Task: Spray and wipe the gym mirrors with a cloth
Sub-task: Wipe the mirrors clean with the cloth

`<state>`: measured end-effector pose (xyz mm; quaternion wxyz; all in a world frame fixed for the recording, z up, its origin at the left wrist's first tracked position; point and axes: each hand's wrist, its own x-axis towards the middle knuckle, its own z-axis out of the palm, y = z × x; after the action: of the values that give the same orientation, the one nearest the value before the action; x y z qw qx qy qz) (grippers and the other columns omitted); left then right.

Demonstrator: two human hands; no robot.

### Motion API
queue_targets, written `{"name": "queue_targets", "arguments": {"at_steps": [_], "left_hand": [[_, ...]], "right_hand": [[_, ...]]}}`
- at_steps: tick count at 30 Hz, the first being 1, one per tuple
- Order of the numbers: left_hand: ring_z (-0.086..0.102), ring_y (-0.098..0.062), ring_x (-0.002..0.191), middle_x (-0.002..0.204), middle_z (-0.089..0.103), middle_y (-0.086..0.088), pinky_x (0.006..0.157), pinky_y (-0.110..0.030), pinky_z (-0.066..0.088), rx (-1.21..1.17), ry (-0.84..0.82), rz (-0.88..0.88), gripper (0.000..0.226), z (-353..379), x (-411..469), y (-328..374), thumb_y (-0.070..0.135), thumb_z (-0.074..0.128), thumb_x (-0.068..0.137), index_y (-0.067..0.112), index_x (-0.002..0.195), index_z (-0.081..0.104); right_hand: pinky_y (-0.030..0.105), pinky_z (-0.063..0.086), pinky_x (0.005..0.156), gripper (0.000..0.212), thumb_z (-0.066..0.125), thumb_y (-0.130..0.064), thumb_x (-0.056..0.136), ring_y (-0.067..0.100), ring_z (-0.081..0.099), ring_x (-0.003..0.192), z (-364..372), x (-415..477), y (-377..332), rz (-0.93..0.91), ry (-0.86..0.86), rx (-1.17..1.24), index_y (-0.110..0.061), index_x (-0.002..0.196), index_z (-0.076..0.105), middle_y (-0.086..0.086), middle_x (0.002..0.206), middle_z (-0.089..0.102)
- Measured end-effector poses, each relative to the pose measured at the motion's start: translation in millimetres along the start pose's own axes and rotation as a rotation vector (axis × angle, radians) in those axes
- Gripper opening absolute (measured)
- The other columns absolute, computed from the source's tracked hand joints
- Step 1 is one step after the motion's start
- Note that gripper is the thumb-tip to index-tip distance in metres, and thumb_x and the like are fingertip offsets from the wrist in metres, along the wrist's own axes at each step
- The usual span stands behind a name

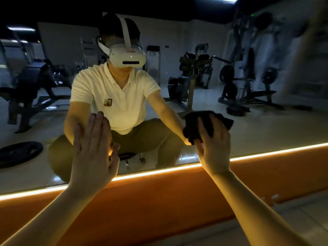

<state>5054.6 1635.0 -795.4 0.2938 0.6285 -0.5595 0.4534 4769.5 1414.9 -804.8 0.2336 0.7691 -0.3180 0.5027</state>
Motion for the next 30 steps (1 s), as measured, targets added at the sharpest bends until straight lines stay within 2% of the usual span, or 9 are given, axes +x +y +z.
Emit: {"name": "queue_targets", "arguments": {"at_steps": [4,7,9,11,14,17,21,26,30], "left_hand": [[0.014,-0.042,0.16,0.171,0.013,-0.026,0.123,-0.07,0.018,0.001,-0.02,-0.018,0.082,-2.6,1.2,2.8,0.026,0.058,0.096,-0.008,0.161,0.021],[0.013,-0.039,0.16,0.172,0.012,-0.024,0.123,-0.069,0.019,-0.016,-0.044,-0.023,0.08,-6.9,1.6,2.5,0.026,0.056,0.097,-0.007,0.161,0.021],[0.013,-0.037,0.161,0.172,0.012,-0.023,0.124,-0.068,0.02,-0.024,-0.062,-0.009,0.079,-10.4,2.0,0.1,0.026,0.055,0.097,-0.006,0.162,0.022],[0.013,-0.037,0.161,0.172,0.012,-0.023,0.124,-0.067,0.02,-0.019,-0.08,0.012,0.078,-13.4,1.5,-3.1,0.027,0.052,0.097,-0.006,0.161,0.022],[0.013,-0.038,0.161,0.172,0.012,-0.024,0.124,-0.067,0.021,-0.001,-0.1,0.049,0.075,-16.6,-0.3,-6.6,0.024,0.047,0.097,-0.008,0.161,0.023],[0.013,-0.038,0.161,0.172,0.013,-0.024,0.124,-0.067,0.021,0.004,-0.085,0.051,0.075,-15.7,0.2,-6.9,0.021,0.05,0.096,-0.008,0.161,0.023],[0.014,-0.04,0.16,0.172,0.013,-0.024,0.123,-0.069,0.02,-0.018,-0.038,0.037,0.078,-9.9,-0.2,-4.0,0.021,0.055,0.095,-0.007,0.161,0.023],[0.015,-0.04,0.16,0.171,0.014,-0.026,0.124,-0.067,0.02,-0.008,-0.008,0.007,0.078,-6.0,0.3,1.2,0.021,0.059,0.098,-0.008,0.161,0.023],[0.013,-0.04,0.16,0.171,0.013,-0.026,0.124,-0.067,0.02,-0.013,-0.031,-0.006,0.078,-8.2,-0.8,1.4,0.023,0.058,0.098,-0.008,0.161,0.022]], "right_hand": [[0.05,0.053,0.089,0.054,0.048,-0.033,0.105,0.037,0.056,0.108,0.7,5.7,-28.8,0.287,0.047,0.123,-0.014,0.155,0.042,0.026,0.121,0.056],[0.051,0.051,0.1,0.054,0.036,-0.032,0.11,0.033,0.056,0.121,9.3,-4.3,-78.4,0.369,0.022,0.312,-0.009,0.159,0.034,0.023,0.133,0.052],[0.049,0.049,0.1,0.057,0.032,-0.035,0.111,0.029,0.055,0.121,14.4,-18.6,-116.0,0.243,-0.072,0.363,-0.012,0.163,0.023,0.019,0.135,0.051],[0.048,0.049,0.092,0.062,0.042,-0.031,0.108,0.027,0.056,0.111,15.3,-34.4,-151.6,-0.007,-0.19,0.398,-0.017,0.163,0.019,0.016,0.126,0.053],[0.047,0.051,0.092,0.056,0.051,-0.023,0.101,0.026,0.054,0.106,13.4,-48.7,-175.1,-0.405,-0.297,0.354,-0.017,0.155,0.038,0.013,0.118,0.051],[0.044,0.052,0.096,0.048,0.048,-0.02,0.099,0.025,0.057,0.11,9.5,-44.4,-156.0,-0.486,-0.345,0.309,-0.02,0.147,0.048,0.012,0.121,0.053],[0.049,0.054,0.088,0.025,0.051,-0.015,0.098,0.027,0.061,0.103,2.0,-39.8,-79.8,-0.3,-0.333,0.308,-0.014,0.121,0.061,0.01,0.114,0.059],[0.048,0.056,0.094,0.027,0.066,-0.01,0.086,0.033,0.064,0.105,-11.9,-39.8,-0.2,0.217,-0.141,0.148,-0.007,0.112,0.06,0.016,0.113,0.063],[0.046,0.054,0.093,0.025,0.063,-0.015,0.088,0.032,0.062,0.103,-3.2,-46.2,-35.5,0.173,-0.135,0.135,-0.008,0.112,0.062,0.016,0.113,0.062]]}}
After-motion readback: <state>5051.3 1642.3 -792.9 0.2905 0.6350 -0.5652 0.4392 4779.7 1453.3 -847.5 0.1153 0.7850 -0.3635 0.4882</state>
